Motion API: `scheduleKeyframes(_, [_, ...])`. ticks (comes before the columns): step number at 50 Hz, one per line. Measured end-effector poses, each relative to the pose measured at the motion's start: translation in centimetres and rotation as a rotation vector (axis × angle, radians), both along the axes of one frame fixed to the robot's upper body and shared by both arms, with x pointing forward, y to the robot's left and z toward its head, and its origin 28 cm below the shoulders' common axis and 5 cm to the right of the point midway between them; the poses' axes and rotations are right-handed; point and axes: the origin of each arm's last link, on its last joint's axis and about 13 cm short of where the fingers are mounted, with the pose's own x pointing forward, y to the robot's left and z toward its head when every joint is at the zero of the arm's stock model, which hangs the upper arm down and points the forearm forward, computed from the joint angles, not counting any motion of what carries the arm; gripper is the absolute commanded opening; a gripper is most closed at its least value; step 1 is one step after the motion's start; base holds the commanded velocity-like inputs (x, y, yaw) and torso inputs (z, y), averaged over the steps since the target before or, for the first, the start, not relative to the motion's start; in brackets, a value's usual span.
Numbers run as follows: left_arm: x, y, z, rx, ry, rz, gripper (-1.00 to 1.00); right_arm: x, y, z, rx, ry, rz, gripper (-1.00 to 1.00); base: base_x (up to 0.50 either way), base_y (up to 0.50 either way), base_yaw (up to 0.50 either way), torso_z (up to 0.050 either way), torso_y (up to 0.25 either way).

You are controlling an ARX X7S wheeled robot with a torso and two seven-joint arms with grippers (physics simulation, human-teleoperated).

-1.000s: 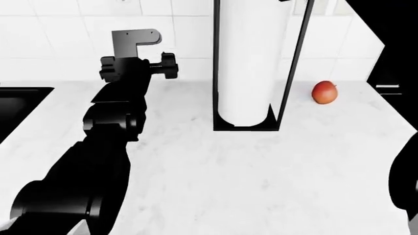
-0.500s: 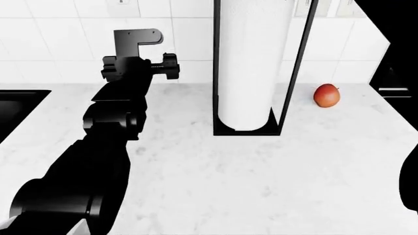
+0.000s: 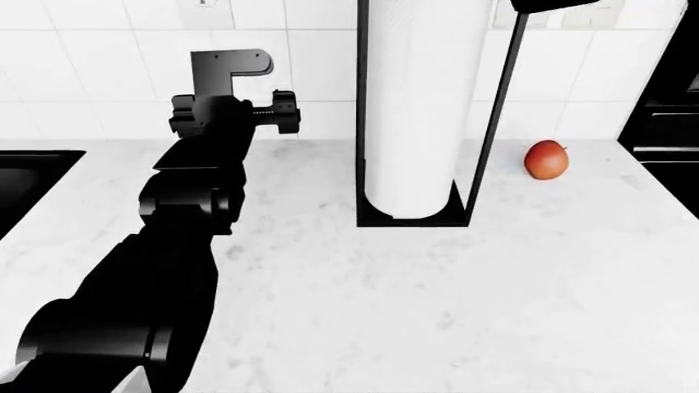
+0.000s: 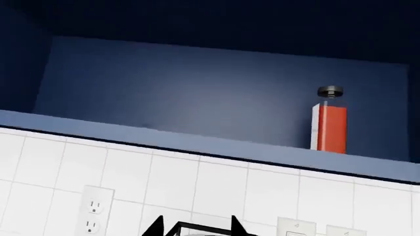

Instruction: Pick the jam and canned food from the counter and place them in the cabinets closest to them.

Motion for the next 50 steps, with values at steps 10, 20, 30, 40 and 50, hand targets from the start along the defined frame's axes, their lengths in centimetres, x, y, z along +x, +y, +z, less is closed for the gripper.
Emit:
scheduleKeyframes(10, [0.0,0.0,0.0,0.006,0.004,0.004,1.0,-2.9,0.4,0.8,0.0,-0.098,0.003,-1.0,0.0,0.0,0.0,0.0,0.001])
scheduleKeyframes(20, [0.0,0.0,0.0,0.016,0.007,0.01,1.0,-4.8,0.3,1.7,0.021,-0.19,-0.002,-1.0,0.0,0.0,0.0,0.0,0.0])
scheduleKeyframes(30, [0.0,-0.1,-0.1,0.032,0.012,0.016,1.0,-5.9,-0.1,3.7,0.058,-0.292,-0.018,-1.0,0.0,0.0,0.0,0.0,0.0])
scheduleKeyframes(40, [-0.1,-0.1,-0.2,0.048,0.021,0.018,1.0,-6.3,-0.1,6.6,0.085,-0.361,-0.046,-1.0,0.0,0.0,0.0,0.0,0.0])
scheduleKeyframes(50, [-0.1,-0.2,-0.3,0.055,0.029,0.018,1.0,-5.9,0.1,10.7,0.12,-0.366,-0.084,-1.0,0.0,0.0,0.0,0.0,0.0])
